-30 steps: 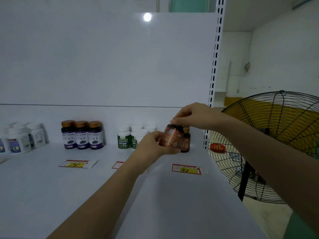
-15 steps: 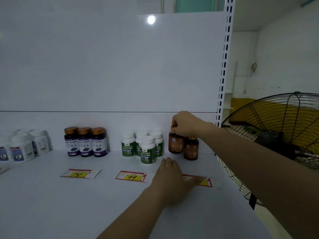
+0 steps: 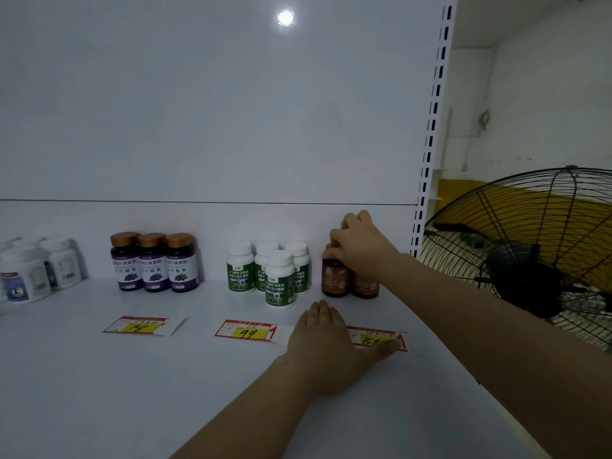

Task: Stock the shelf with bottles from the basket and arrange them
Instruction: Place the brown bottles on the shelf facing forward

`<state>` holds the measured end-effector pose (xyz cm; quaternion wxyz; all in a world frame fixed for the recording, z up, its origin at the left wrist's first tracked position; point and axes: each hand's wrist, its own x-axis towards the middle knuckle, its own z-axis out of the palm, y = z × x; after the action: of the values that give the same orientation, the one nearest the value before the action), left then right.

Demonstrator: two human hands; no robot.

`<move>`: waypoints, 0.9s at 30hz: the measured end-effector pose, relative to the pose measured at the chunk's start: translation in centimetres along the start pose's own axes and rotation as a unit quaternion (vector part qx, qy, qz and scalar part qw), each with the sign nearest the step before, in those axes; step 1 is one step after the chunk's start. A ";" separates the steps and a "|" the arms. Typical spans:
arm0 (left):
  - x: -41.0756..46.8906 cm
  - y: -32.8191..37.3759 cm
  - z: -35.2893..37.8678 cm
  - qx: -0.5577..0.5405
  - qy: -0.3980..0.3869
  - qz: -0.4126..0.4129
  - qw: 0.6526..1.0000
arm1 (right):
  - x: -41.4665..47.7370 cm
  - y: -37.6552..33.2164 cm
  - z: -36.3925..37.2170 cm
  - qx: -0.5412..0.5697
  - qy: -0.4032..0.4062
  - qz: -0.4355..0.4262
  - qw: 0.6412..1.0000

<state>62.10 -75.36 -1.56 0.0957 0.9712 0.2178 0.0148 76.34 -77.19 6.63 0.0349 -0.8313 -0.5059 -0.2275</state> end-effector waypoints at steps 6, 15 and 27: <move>0.1 -0.1 -0.1 -0.003 -0.004 0.002 1.000 | -0.3 2.0 -1.4 0.054 -0.068 0.126 0.988; -0.4 0.2 -0.4 -0.054 0.011 -0.004 0.998 | -1.8 2.4 -1.4 0.160 -0.043 0.134 0.977; -1.7 0.4 -6.2 -0.506 0.090 0.089 0.853 | -5.0 1.3 -12.9 0.309 0.031 0.094 0.946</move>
<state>60.32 -75.30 4.65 0.5523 0.7981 0.1002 0.2190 71.09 -85.68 16.33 0.3269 -0.8162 -0.4694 -0.0818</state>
